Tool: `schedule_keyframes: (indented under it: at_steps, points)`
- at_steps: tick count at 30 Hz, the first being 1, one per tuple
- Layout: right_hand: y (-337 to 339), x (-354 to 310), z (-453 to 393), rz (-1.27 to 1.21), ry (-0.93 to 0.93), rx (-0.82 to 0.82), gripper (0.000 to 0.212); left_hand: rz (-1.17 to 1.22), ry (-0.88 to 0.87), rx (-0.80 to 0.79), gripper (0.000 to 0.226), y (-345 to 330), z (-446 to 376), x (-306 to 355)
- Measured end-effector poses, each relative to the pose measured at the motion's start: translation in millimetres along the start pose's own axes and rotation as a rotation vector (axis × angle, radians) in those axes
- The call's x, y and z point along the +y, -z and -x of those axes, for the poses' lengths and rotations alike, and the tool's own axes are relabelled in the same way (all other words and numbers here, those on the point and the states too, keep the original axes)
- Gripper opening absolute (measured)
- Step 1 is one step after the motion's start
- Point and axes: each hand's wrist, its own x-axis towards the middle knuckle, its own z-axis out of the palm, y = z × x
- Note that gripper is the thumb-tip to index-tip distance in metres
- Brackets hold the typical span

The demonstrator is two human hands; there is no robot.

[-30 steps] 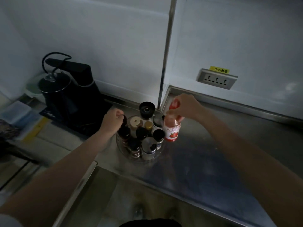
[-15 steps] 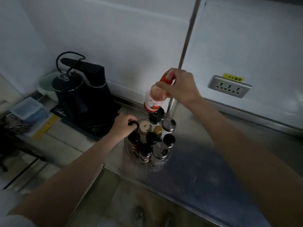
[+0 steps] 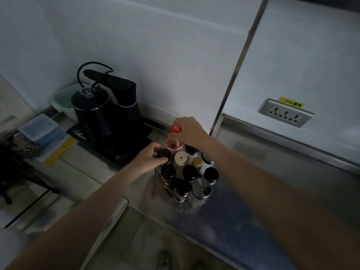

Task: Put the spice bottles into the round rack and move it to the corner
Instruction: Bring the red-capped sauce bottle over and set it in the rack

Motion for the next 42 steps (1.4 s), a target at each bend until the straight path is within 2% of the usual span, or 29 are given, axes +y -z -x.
schedule_keyframes:
  at_steps: [2,4,6,8,10,15,21,25,27,30,33,35,39,42]
  points:
    - [0.4,-2.9,-4.2,0.035,-0.012,-0.003,0.033,0.131,0.051,-0.002,0.043,-0.6,-3.7,-1.9]
    - [2.9,-4.9,-6.4,0.060,-0.016,-0.003,0.036,0.335,0.175,-0.007,0.044,-2.7,-4.4,-5.1]
    - [4.1,-2.3,-7.5,0.067,-0.017,0.002,0.037,0.530,0.348,-0.077,0.052,-8.4,-5.7,-11.0]
    - [4.0,2.5,-6.5,0.067,-0.021,0.006,0.036,0.624,0.415,-0.193,0.053,-12.2,-8.0,-11.6]
    - [3.6,7.3,-5.6,0.048,-0.020,0.014,0.035,0.611,0.388,-0.259,0.043,-15.4,-10.6,-5.0]
    - [6.8,16.7,-1.7,0.047,-0.046,0.008,0.039,0.596,0.325,-0.270,0.032,-28.1,-7.9,9.2]
    - [22.0,42.1,13.0,0.061,-0.081,-0.001,0.040,0.683,0.326,-0.325,0.035,-62.4,-3.6,26.6]
    - [36.0,67.3,24.0,0.053,-0.134,0.016,0.034,0.656,0.309,-0.361,0.035,-95.6,1.8,38.1]
    - [41.0,83.1,28.8,0.020,-0.187,0.046,0.023,0.611,0.315,-0.387,0.034,-108.3,3.5,46.2]
    - [46.0,98.7,36.4,-0.039,-0.224,0.095,0.039,0.521,0.340,-0.401,0.038,-112.7,-2.2,56.1]
    - [48.1,108.5,39.8,-0.067,-0.229,0.103,0.030,0.422,0.303,-0.317,0.049,-112.3,-15.5,56.6]
    - [49.9,110.3,39.9,-0.065,-0.196,0.060,0.023,0.361,0.286,-0.298,0.050,-114.8,-18.5,54.8]
    - [57.7,103.5,34.2,0.039,-0.101,-0.093,0.039,0.415,0.301,-0.406,0.032,-120.5,-20.4,47.0]
    - [63.0,100.5,24.4,0.033,-0.076,-0.187,0.042,0.510,0.352,-0.404,0.026,-114.8,-23.9,39.9]
